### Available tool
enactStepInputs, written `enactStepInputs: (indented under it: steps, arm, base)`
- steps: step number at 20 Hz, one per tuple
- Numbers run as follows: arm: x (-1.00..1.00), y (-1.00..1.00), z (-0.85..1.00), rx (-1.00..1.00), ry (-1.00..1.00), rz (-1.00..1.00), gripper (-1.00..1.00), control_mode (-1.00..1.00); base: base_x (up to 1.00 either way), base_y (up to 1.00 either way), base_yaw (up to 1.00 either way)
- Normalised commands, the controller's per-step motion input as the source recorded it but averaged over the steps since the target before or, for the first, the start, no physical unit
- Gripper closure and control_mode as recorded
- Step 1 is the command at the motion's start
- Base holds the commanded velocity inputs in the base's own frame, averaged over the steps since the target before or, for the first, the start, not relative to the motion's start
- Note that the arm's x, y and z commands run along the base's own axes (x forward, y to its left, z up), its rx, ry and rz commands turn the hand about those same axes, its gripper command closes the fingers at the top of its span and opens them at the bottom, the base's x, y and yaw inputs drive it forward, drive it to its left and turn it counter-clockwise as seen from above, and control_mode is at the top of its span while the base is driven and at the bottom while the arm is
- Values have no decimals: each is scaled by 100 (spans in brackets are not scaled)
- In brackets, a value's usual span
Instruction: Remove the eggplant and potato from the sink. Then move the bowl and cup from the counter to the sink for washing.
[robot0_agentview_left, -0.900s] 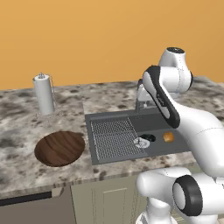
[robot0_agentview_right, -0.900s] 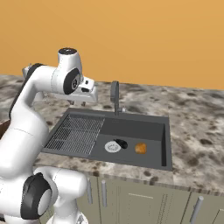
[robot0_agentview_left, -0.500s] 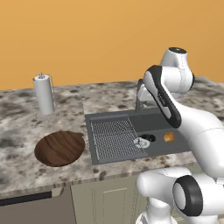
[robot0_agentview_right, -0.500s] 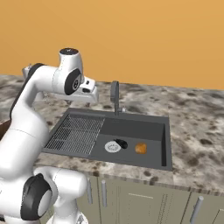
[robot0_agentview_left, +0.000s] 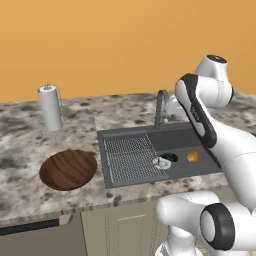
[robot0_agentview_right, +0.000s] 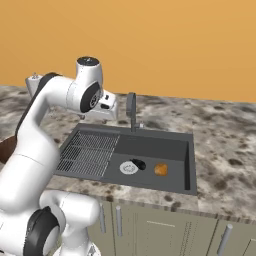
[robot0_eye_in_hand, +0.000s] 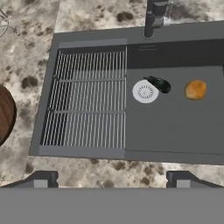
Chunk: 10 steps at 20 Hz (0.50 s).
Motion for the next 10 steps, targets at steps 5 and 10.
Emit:
enactStepInputs:
  steps: [5, 10]
  arm:
    - [-14, -12, 0, 0, -5, -5, -100, -100]
    - [-12, -23, 0, 1, 0, -7, -100, -100]
  base:
    - [0, 0, 0]
    - [0, 0, 0]
